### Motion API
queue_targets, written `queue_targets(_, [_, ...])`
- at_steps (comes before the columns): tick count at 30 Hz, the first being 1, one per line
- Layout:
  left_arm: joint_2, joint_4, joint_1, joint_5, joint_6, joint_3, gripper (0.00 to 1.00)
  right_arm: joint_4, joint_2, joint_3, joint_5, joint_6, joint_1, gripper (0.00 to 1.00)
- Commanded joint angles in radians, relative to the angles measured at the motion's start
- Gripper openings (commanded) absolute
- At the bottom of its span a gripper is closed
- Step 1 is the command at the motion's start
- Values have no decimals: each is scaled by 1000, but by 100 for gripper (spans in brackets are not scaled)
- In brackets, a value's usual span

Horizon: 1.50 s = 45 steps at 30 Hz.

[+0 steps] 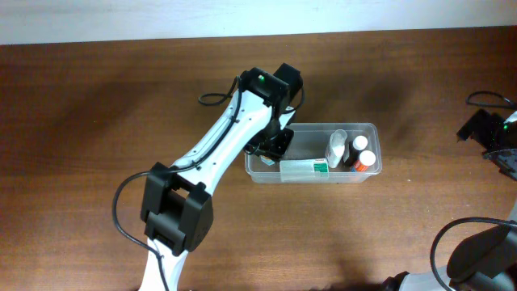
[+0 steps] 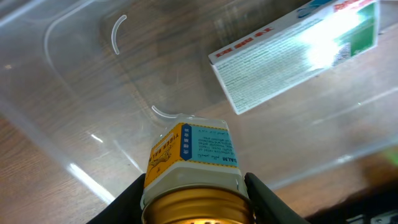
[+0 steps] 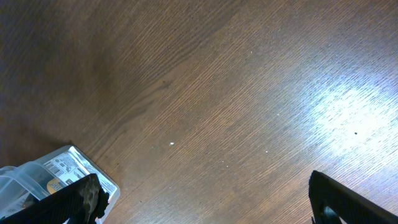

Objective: Pack container
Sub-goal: 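Carry the jar into the container and release it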

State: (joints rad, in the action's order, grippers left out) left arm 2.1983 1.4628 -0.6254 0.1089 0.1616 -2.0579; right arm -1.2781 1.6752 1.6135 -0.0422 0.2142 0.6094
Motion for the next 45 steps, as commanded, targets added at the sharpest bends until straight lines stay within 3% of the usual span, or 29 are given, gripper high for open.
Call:
queue_targets(1, [14, 0, -3, 7, 12, -3, 31, 3, 9, -5, 2, 12, 6, 98])
queue_targets(3, [14, -11, -2, 1, 12, -3, 37, 3, 9, -5, 2, 12, 6, 99])
queue_targets(8, [14, -34, -2, 0, 4, -3, 34, 3, 9, -5, 2, 12, 6, 98])
queue_targets(11, [14, -38, -2, 0, 4, -3, 43, 3, 9, -5, 2, 12, 6, 98])
queue_targets(17, [14, -41, -2, 0, 4, -3, 49, 3, 9, -5, 2, 12, 6, 98])
queue_targets(38, [14, -66, 15, -1, -23, -19, 50, 3, 9, -5, 2, 12, 6, 98])
queue_targets(45, [11, -28, 19, -6, -68, -171, 50, 3, 9, -5, 2, 12, 6, 98])
